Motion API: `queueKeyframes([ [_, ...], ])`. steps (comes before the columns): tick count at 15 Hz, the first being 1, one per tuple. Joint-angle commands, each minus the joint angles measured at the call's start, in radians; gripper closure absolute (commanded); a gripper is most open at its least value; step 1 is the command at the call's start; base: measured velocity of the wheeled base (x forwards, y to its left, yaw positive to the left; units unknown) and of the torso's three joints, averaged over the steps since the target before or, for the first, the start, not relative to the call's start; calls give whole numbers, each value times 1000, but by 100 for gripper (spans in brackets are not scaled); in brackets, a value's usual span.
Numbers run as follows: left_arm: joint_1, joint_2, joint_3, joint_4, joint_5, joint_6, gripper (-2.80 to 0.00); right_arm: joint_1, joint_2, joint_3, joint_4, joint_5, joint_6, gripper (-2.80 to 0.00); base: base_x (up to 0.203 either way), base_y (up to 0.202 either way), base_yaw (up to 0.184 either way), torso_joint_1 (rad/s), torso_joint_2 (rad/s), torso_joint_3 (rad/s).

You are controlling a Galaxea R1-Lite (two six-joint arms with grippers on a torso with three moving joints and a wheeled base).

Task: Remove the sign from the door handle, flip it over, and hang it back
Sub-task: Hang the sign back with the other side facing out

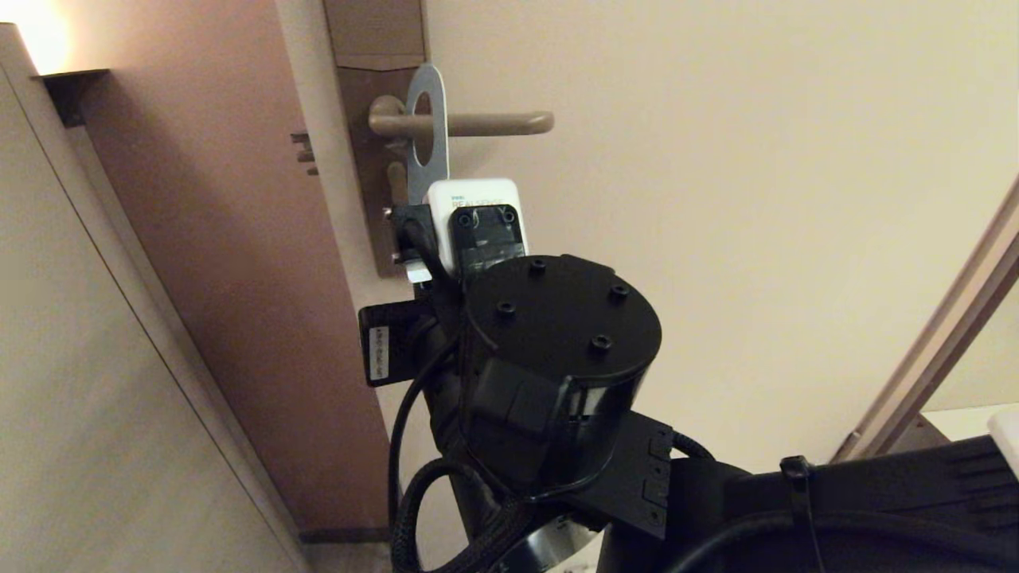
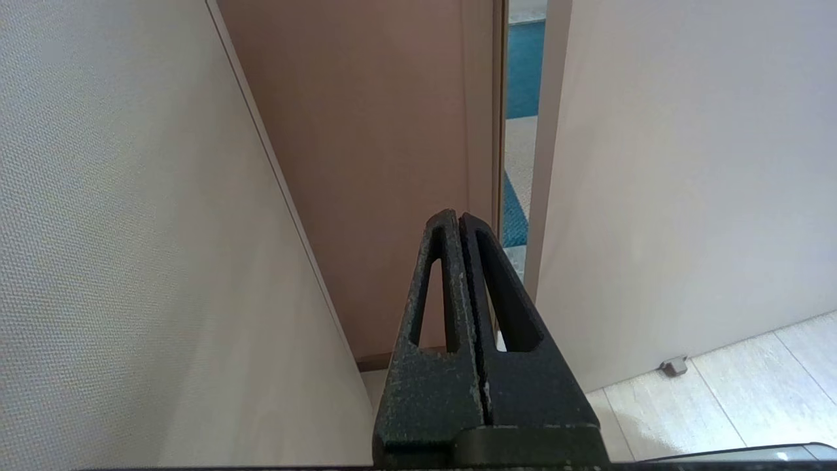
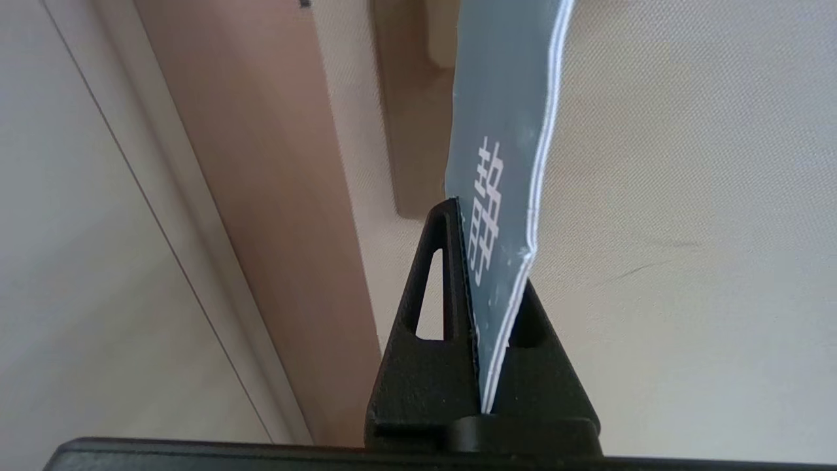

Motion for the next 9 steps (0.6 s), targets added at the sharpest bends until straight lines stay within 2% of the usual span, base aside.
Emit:
queueKeyframes([
  [1,0,1,0,0,0,0,0,1,18,-2,-8,-4,0,0,0,0,0,0,0,0],
  [9,0,1,0,0,0,0,0,1,30,4,-30,-4,-3,0,0,0,0,0,0,0],
])
